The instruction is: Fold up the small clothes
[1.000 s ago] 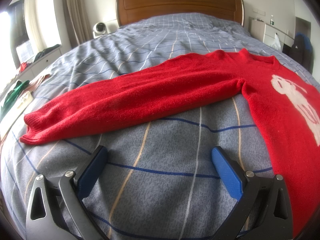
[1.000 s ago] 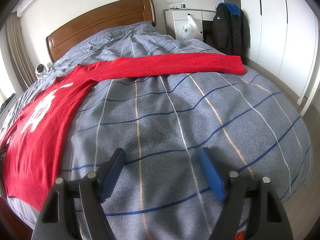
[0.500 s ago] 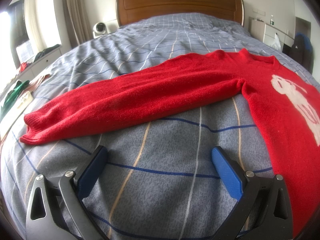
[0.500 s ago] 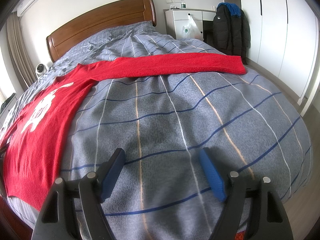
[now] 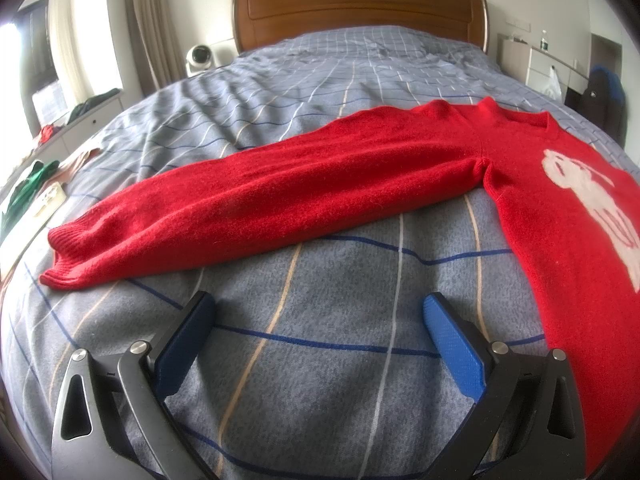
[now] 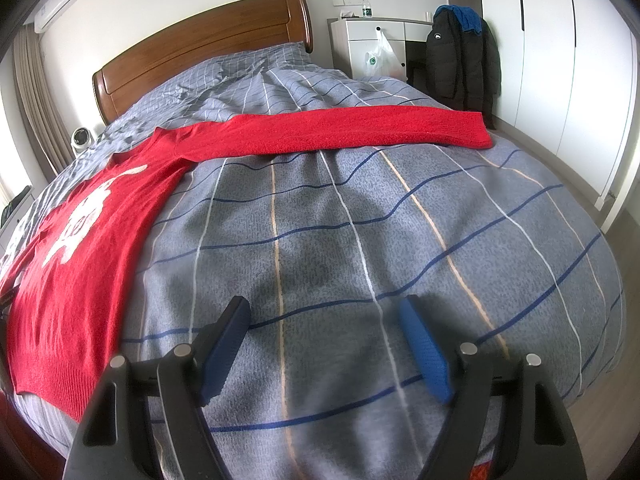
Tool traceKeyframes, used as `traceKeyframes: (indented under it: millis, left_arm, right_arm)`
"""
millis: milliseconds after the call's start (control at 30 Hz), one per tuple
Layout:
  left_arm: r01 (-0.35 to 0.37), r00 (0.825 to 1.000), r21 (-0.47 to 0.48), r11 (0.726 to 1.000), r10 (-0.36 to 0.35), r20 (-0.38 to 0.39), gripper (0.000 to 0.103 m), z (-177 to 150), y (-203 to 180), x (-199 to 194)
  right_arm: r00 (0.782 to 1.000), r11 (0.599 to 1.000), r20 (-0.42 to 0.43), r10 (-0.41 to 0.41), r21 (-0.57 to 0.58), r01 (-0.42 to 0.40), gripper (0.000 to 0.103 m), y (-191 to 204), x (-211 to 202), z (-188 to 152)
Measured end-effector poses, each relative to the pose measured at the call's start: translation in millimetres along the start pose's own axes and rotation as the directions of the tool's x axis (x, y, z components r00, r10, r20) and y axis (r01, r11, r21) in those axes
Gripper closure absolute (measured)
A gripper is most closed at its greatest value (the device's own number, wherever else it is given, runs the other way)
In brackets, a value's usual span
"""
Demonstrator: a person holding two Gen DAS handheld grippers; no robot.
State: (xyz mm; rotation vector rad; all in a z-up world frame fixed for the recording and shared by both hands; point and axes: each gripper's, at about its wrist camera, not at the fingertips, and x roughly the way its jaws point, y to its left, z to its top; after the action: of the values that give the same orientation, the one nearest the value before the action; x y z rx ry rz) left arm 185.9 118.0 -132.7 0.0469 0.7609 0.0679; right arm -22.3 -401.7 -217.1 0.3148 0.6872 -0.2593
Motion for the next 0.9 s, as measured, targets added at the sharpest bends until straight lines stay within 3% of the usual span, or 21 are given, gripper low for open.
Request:
traceKeyframes:
  millis: [900]
  left_arm:
    - [0.000,1.000,-0.001,1.000,0.000,0.000,0.000,-0.1,0.0,0.5]
  right_arm:
    - [1.000,1.000,0.001,0.007,0.006,-0.007,0.026,1.7,2.4,-1.7]
